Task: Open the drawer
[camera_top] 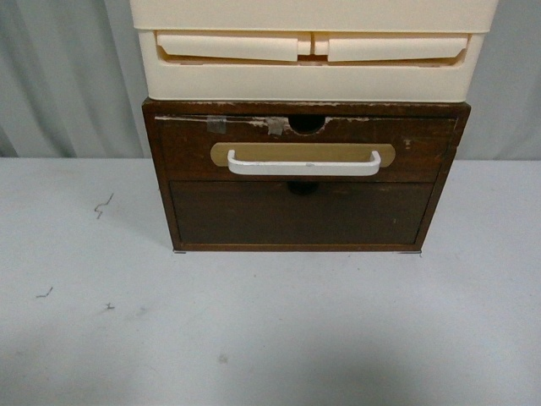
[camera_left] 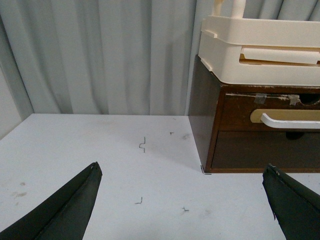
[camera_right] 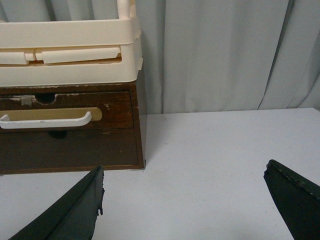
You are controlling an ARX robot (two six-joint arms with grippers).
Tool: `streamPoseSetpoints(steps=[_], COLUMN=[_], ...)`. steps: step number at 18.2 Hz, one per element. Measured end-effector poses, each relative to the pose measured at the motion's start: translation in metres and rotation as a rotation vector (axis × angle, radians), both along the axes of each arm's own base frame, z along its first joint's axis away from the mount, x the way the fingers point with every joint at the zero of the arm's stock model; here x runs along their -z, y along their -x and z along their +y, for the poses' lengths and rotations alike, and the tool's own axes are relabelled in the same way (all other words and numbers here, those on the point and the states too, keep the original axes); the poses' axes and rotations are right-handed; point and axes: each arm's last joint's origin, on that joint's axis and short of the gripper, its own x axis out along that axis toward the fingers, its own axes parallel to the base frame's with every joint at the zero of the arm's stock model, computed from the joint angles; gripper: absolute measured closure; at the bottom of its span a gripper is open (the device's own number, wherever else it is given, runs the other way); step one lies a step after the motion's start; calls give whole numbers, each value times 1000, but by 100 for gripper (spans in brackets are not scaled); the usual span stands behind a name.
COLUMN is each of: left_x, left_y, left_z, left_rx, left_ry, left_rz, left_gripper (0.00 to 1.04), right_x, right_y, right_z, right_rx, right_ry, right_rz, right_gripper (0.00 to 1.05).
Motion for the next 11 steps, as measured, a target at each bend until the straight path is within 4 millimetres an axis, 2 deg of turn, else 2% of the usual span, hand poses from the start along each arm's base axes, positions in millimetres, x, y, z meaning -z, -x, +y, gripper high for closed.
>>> streamPoseSetpoints(steps=[11], left_x=[0], left_y=[0], left_z=[0], left_rx=[0], left_ry=[0], left_rz=[0], left_gripper=[7], right_x=[0], right_y=[0], right_z=[0], right_rx=[0], right_ry=[0], right_rz=[0], right_gripper=[6])
